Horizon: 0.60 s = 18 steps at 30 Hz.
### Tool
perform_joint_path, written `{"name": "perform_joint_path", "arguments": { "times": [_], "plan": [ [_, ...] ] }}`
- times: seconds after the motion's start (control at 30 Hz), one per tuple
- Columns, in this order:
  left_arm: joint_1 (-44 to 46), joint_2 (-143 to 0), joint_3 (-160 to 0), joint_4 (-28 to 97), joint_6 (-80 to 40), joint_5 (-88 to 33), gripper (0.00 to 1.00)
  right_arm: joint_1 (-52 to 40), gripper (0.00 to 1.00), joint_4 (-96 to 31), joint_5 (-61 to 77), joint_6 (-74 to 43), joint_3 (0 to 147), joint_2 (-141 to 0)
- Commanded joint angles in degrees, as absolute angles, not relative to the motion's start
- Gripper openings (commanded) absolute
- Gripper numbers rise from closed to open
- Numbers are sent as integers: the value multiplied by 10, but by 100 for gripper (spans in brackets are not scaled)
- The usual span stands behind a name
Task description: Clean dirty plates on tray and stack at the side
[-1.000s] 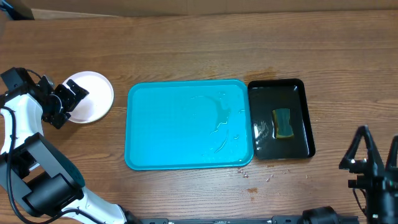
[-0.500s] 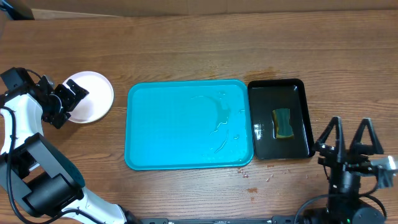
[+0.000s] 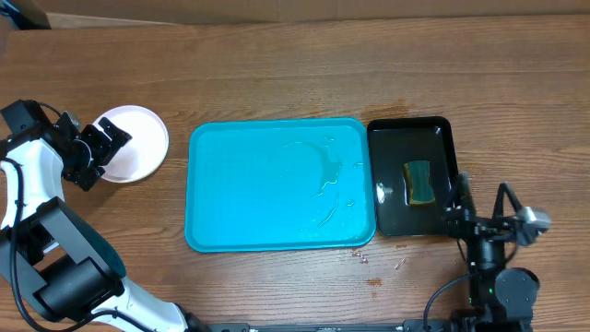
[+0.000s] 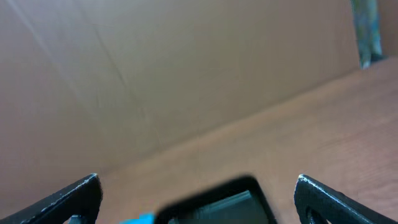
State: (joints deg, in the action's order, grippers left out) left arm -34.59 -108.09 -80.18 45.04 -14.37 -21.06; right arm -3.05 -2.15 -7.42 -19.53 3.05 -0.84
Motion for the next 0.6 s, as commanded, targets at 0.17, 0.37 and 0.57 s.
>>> {"name": "perform_joint_path", "arguments": {
  "times": [0.17,0.37,0.57],
  "plan": [
    [-345,-1061,-808,450,-129,-216,100,-28,100,-46,-37,-70,21,-2],
    [-345,-1061,-808,450,-129,-216,100,-13,100,-46,-11,-42,4,-2],
    [-345,-1061,-808,450,-129,-216,100,-13,100,-48,10,4,4,-2]
  ]
}}
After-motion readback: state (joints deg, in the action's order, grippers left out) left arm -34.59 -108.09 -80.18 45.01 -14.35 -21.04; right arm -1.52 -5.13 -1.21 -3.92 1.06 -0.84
